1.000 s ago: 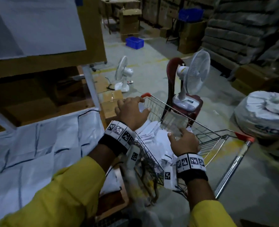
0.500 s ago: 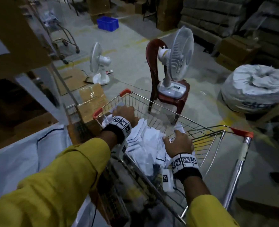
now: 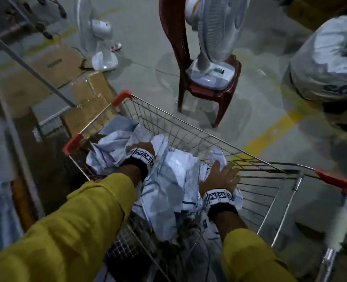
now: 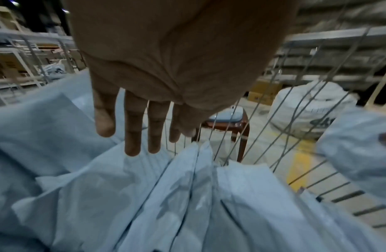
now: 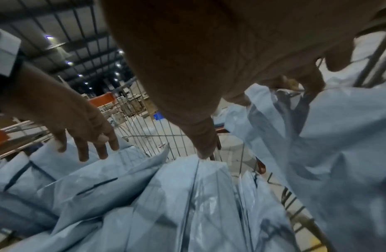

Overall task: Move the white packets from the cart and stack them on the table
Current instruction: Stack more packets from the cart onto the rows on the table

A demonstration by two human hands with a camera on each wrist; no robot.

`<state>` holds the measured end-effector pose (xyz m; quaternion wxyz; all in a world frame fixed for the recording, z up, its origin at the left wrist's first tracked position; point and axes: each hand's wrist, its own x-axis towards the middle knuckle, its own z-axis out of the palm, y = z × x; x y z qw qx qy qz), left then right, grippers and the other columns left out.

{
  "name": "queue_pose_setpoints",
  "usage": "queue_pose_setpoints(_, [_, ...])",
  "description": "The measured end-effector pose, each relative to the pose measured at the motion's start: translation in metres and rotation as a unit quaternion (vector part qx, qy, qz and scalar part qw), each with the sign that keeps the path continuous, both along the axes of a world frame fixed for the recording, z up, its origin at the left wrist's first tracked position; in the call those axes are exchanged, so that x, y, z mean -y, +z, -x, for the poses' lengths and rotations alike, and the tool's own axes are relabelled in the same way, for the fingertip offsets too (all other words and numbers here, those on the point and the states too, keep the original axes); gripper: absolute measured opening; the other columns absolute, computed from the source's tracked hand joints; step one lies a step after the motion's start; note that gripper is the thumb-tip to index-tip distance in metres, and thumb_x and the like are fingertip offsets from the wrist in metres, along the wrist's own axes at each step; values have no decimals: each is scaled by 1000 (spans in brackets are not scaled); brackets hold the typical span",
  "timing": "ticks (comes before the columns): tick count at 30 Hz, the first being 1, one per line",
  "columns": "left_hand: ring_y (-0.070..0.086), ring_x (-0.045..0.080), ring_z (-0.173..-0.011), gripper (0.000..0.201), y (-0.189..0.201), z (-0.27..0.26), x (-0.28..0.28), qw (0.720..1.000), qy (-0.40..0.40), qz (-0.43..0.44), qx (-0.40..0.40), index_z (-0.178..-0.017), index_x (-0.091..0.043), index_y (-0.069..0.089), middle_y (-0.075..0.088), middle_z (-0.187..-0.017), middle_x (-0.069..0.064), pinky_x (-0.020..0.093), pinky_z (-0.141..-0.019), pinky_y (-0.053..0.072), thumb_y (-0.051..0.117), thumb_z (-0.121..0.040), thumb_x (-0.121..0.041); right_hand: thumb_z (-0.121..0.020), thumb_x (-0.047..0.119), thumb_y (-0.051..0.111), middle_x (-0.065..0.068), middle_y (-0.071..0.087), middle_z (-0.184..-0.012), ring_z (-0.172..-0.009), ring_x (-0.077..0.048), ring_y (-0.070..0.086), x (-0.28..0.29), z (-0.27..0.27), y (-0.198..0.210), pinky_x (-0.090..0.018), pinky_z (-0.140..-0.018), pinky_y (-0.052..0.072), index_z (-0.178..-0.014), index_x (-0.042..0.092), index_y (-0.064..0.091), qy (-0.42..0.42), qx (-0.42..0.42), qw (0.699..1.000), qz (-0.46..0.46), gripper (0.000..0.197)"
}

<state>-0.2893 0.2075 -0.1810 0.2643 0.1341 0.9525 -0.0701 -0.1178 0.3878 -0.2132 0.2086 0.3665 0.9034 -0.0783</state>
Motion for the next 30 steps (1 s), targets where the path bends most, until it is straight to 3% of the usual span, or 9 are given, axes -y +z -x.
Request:
queue_pose_setpoints(3, [60,40,-116,31,-24,1,-8,998,-10,61,13,-124,-11,61,64,-126,20,51,-97,47,42,-104,-26,-76,69,66,-28,19,-157,-133,-47,38,-1,2,-24,-59,-109,28,-157,25,9,-32,25,999,31,109])
queue_pose_setpoints(6, [60,36,-116,28,-46,7,-7,992,-28,100,75,-123,-13,63,63,-130,15,49,-96,50,51,-99,-23,-75,49,76,-24,39,-140,-108,-38,53,-4,-1,-45,-48,-92,41,-156,29,16,-26,21,999,43,103])
queue_pose_setpoints(11, [45,40,-136,58,-77,7,-7,974,-60,159,149,-153,-18,38,39,-156,12,53,-104,46,53,-98,-22,-88,35,67,-27,15,-158,-139,-41,35,-11,3,-58,-59,-113,20,-157,27,-12,-10,86,994,68,105])
queue_pose_setpoints(14, [26,39,-148,57,-112,15,5,976,51,132,163,-158,-10,21,19,-165,12,55,-116,31,34,-108,-35,-88,21,66,-28,5,-160,-141,-45,32,-6,9,-57,-54,-110,34,-157,28,-7,-21,51,992,113,101])
queue_pose_setpoints(17, [42,39,-138,71,-137,18,17,973,163,58,152,-152,-6,32,39,-154,20,51,-113,37,62,-94,-36,-87,11,67,-22,-14,-160,-132,-41,45,6,5,-55,-49,-102,48,-158,30,-3,-29,31,980,196,102])
queue_pose_setpoints(20, [52,36,-129,77,-127,19,14,965,228,15,126,-144,1,39,51,-141,22,42,-109,42,70,-88,-39,-89,10,60,-16,1,-160,-118,-36,56,16,3,-52,-44,-96,52,-158,32,5,-47,30,966,253,92])
queue_pose_setpoints(24, [37,34,-142,99,-117,26,13,954,255,-23,158,-154,1,21,34,-156,19,42,-116,32,72,-86,-51,-95,23,47,-19,4,-164,-131,-39,49,15,5,-48,-40,-106,45,-159,31,15,-103,15,951,291,72])
queue_pose_setpoints(27, [19,38,-150,132,-111,24,11,942,281,-65,172,-159,-11,-6,6,-166,13,51,-119,27,82,-72,-56,-90,61,56,-20,6,-164,-141,-40,37,17,2,-43,-43,-112,38,-158,31,17,-132,2,943,305,84])
queue_pose_setpoints(30, [29,37,-146,108,-93,19,1,942,268,-63,194,-158,-9,15,20,-164,16,45,-116,30,63,-80,-67,-65,77,71,-19,6,-162,-142,-39,36,18,-6,-30,-42,-110,39,-157,33,12,-111,4,947,300,118])
